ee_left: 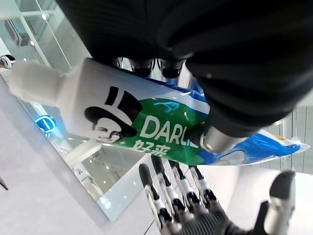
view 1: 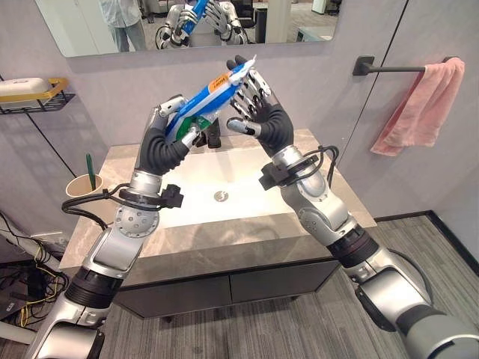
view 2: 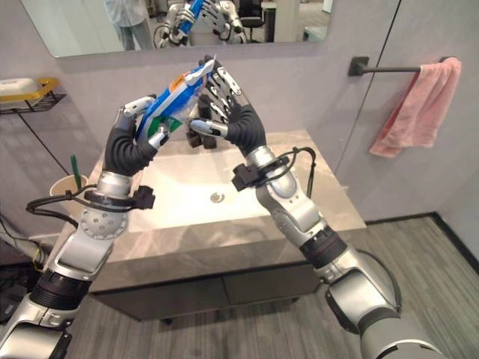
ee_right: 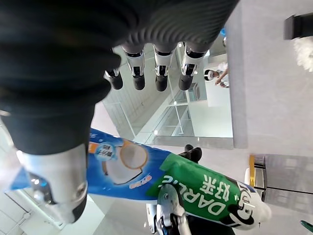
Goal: Put brush and paste in cup on sink, flatten towel.
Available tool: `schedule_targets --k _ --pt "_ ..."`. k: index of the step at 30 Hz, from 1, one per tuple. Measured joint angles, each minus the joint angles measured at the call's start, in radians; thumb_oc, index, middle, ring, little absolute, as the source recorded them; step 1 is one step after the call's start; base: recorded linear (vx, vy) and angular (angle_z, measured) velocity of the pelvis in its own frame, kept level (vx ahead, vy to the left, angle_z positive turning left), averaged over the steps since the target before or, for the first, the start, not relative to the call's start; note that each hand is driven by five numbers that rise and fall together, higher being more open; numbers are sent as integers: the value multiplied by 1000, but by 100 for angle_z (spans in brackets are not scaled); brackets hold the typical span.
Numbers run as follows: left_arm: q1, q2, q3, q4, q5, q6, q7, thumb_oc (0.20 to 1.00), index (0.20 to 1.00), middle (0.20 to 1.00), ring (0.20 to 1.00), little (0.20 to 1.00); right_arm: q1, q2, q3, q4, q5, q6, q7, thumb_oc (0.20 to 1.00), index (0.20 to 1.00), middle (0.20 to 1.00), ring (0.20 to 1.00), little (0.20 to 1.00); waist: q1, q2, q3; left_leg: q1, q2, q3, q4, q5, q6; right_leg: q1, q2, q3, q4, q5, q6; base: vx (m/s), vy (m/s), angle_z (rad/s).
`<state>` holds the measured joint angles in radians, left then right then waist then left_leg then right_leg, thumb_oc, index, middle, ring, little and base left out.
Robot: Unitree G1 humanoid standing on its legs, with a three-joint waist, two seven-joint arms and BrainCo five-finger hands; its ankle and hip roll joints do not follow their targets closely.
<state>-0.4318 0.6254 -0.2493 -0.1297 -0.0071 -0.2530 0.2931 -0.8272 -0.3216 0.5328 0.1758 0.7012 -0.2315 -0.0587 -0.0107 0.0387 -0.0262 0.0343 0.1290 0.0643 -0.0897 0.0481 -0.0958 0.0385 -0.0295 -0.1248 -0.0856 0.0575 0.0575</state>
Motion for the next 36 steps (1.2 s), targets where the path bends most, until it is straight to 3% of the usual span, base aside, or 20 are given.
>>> schedule_targets --k 12,31,32,33,34,35,36 --pt "0 1 -26 42 -75 -7 -64 200 200 200 200 200 -104 -5 60 67 41 34 59 1000 1000 1000 1000 1000 2 2 -1 -1 1 -3 0 1 -1 0 2 -2 0 0 -1 0 0 0" --pt "0 8 -54 50 -100 -6 -98 200 200 200 200 200 -104 16 70 76 38 36 59 1000 1000 1000 1000 1000 -3 2 -1 -1 2 -2 0 1 -1 0 2 -2 0 0 -1 0 0 0" --pt "0 7 -54 51 -100 -6 -98 200 200 200 200 200 -104 15 70 76 38 36 59 768 768 768 768 768 -3 2 -1 -1 2 -2 0 1 -1 0 2 -2 0 0 -1 0 0 0" --pt "0 7 -54 53 -100 -6 -97 200 200 200 200 200 -104 13 70 76 38 37 59 696 696 696 696 696 -3 2 -1 -1 2 -2 0 1 -1 0 2 -2 0 0 -1 0 0 0" --pt "0 7 -54 56 -100 -6 -96 200 200 200 200 200 -104 13 70 76 38 37 59 517 517 517 517 517 -3 2 -1 -1 2 -2 0 1 -1 0 2 -2 0 0 -1 0 0 0" --pt "0 7 -54 60 -100 -5 -92 200 200 200 200 200 -104 13 70 76 38 37 58 416 416 416 416 416 -4 2 -1 -1 2 -2 0 1 -1 0 2 -2 0 0 -1 0 0 0" --pt "0 7 -54 65 -100 -5 -90 200 200 200 200 200 -104 13 70 76 37 37 58 200 200 200 200 200 -4 2 -1 -1 2 -2 0 1 -1 0 2 -2 0 0 -1 0 0 0"
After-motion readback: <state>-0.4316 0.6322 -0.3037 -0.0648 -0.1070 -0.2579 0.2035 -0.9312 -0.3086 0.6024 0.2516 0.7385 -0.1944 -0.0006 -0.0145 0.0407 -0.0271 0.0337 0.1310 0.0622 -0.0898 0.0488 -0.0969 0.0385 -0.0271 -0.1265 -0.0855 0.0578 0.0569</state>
